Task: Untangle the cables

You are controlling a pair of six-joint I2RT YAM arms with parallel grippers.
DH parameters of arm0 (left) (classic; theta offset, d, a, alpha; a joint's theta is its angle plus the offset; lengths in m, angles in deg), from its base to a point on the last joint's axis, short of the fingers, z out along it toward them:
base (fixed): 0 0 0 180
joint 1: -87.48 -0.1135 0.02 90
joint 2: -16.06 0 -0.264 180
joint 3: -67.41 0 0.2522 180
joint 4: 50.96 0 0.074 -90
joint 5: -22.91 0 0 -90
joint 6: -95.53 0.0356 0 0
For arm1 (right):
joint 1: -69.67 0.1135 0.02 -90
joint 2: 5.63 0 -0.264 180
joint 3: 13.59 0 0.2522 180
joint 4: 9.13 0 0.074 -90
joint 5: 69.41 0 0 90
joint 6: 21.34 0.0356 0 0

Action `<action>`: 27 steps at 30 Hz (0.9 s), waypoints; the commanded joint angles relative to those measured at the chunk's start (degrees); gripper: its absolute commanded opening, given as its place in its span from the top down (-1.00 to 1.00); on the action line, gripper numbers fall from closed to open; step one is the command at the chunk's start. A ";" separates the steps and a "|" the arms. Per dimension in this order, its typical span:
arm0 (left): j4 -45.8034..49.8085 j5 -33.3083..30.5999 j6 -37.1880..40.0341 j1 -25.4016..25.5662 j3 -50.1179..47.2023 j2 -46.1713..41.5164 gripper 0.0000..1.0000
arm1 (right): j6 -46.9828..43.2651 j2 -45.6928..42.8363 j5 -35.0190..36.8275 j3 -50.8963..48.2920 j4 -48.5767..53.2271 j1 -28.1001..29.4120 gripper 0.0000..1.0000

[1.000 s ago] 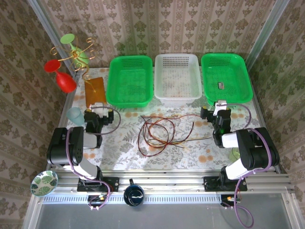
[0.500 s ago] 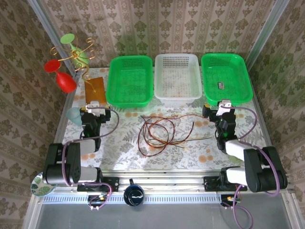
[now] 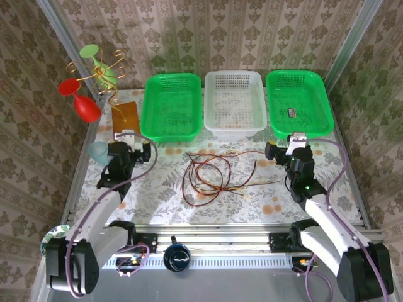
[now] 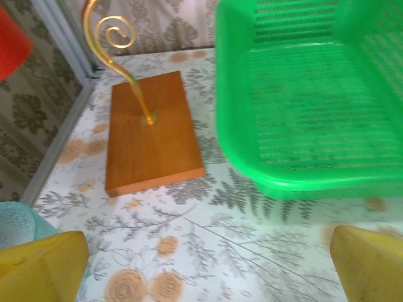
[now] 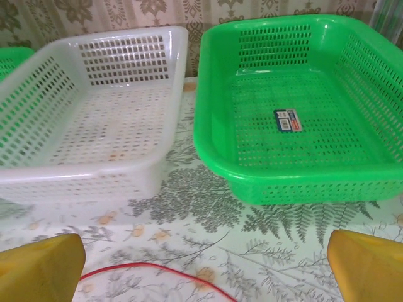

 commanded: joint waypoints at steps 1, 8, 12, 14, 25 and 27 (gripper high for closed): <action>19.69 1.71 -5.41 3.54 4.69 -2.60 -0.92 | 8.21 -3.22 0.04 5.01 18.24 1.02 -1.00; 26.79 6.66 -15.37 15.98 8.21 -0.94 -0.70 | 20.22 2.98 -11.57 13.45 32.85 3.27 -0.98; 24.73 7.22 -16.54 23.30 8.43 4.24 -0.64 | 25.67 7.23 -16.08 14.57 29.72 6.37 -1.00; 22.58 7.36 -17.54 25.88 8.79 7.61 -0.62 | 26.87 10.31 -16.69 15.80 28.60 8.08 -1.00; 14.38 11.88 -22.05 26.97 13.05 27.77 -0.10 | 27.32 20.26 -18.53 22.06 27.00 11.92 -1.00; 14.58 12.87 -22.51 26.93 14.65 31.03 0.07 | 26.94 20.88 -18.62 22.66 27.31 12.01 -1.00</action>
